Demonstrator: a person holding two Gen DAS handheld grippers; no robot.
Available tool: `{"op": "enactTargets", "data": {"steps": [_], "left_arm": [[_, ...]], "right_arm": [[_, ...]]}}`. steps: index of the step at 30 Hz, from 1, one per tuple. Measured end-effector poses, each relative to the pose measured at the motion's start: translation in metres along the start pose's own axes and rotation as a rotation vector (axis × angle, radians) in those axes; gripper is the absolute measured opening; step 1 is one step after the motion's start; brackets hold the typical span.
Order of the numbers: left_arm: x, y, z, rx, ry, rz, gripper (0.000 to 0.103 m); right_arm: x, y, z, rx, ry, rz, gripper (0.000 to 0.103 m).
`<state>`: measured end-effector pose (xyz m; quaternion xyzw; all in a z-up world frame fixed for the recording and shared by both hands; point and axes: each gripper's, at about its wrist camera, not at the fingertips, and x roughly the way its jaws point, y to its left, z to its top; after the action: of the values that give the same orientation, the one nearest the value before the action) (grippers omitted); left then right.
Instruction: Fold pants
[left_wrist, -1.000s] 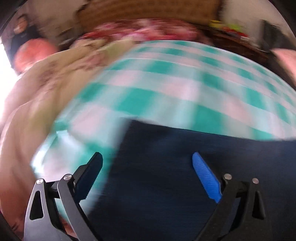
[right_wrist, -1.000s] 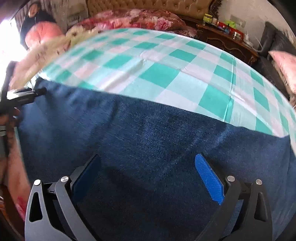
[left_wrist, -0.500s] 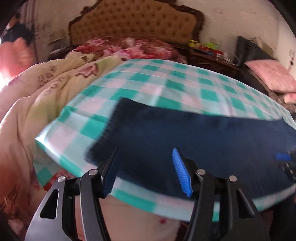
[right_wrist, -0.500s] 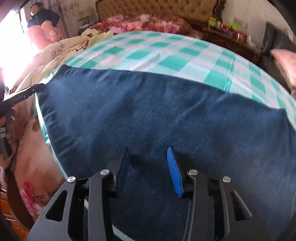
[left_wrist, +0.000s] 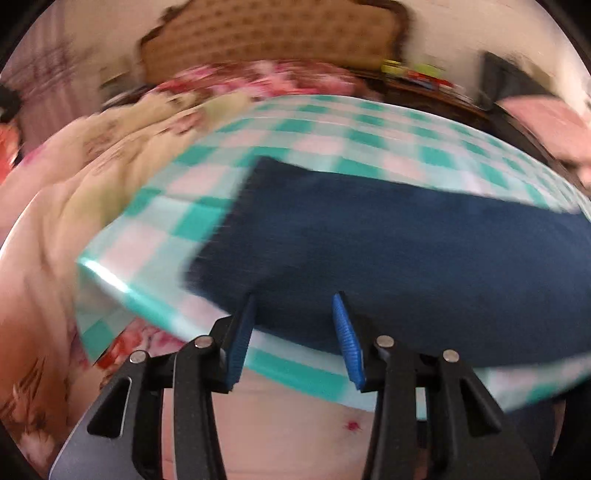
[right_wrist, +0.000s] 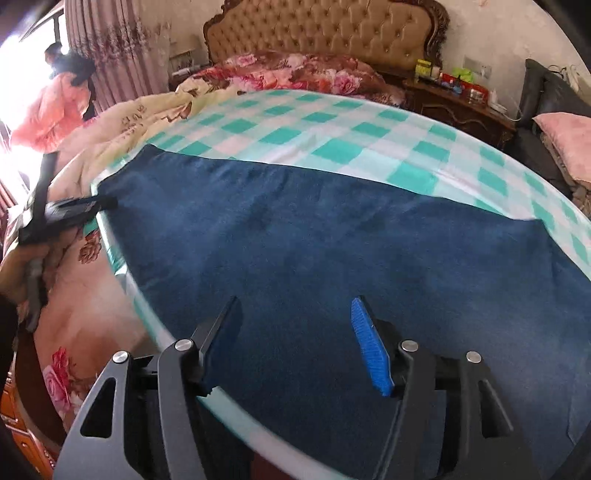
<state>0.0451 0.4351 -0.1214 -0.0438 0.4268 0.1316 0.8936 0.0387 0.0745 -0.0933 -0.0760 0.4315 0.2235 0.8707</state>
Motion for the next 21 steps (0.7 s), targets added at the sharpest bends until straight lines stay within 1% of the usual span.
{"op": "enactTargets", "data": {"steps": [1,2,3,5,6,7,9,10,11,12,13,14,15,17,18,19,20,21], "left_arm": [[0.0,0.003,0.004,-0.018,-0.004,0.025,0.043],[0.0,0.0,0.011,-0.019,-0.022,0.028,0.043],[-0.001,-0.005,0.017,-0.012,-0.035,0.016,0.043],[-0.002,-0.031,0.035,0.026,-0.063,-0.027,0.043],[-0.002,-0.045,0.043,0.047,-0.07,-0.056,0.043],[-0.002,-0.059,0.048,0.068,-0.075,-0.086,0.043],[-0.001,-0.11,0.061,0.141,-0.082,-0.186,0.043],[0.0,-0.13,0.063,0.17,-0.08,-0.22,0.043],[0.001,-0.161,0.067,0.215,-0.077,-0.268,0.043],[0.003,-0.189,0.069,0.25,-0.07,-0.312,0.043],[0.004,-0.207,0.069,0.271,-0.063,-0.34,0.043],[0.006,-0.237,0.069,0.31,-0.053,-0.38,0.043],[0.009,-0.259,0.069,0.345,-0.044,-0.397,0.043],[0.018,-0.29,0.068,0.387,-0.019,-0.402,0.043],[0.025,-0.296,0.068,0.388,-0.001,-0.392,0.043],[0.037,-0.296,0.07,0.37,0.031,-0.371,0.043],[0.046,-0.293,0.071,0.347,0.048,-0.343,0.043],[0.054,-0.285,0.073,0.316,0.057,-0.313,0.045]], "right_arm": [[-0.012,-0.015,-0.009,0.024,-0.01,-0.021,0.06],[-0.024,-0.033,-0.017,0.061,-0.021,-0.044,0.06],[-0.03,-0.046,-0.021,0.088,-0.026,-0.06,0.06],[-0.055,-0.096,-0.04,0.196,-0.044,-0.144,0.06],[-0.062,-0.111,-0.045,0.225,-0.046,-0.175,0.06],[-0.074,-0.138,-0.055,0.278,-0.051,-0.236,0.06],[-0.093,-0.186,-0.074,0.379,-0.046,-0.334,0.06],[-0.101,-0.208,-0.084,0.429,-0.038,-0.376,0.06],[-0.112,-0.23,-0.095,0.483,-0.036,-0.415,0.06],[-0.118,-0.245,-0.102,0.515,-0.035,-0.433,0.06],[-0.125,-0.265,-0.112,0.557,-0.029,-0.455,0.06],[-0.13,-0.279,-0.118,0.582,-0.02,-0.476,0.06],[-0.133,-0.288,-0.122,0.595,-0.014,-0.486,0.06],[-0.141,-0.313,-0.13,0.63,-0.009,-0.495,0.06],[-0.142,-0.319,-0.131,0.636,-0.008,-0.501,0.061],[-0.147,-0.331,-0.136,0.64,-0.007,-0.509,0.061],[-0.148,-0.339,-0.135,0.637,-0.008,-0.514,0.061],[-0.149,-0.35,-0.134,0.628,-0.013,-0.521,0.061]]}}
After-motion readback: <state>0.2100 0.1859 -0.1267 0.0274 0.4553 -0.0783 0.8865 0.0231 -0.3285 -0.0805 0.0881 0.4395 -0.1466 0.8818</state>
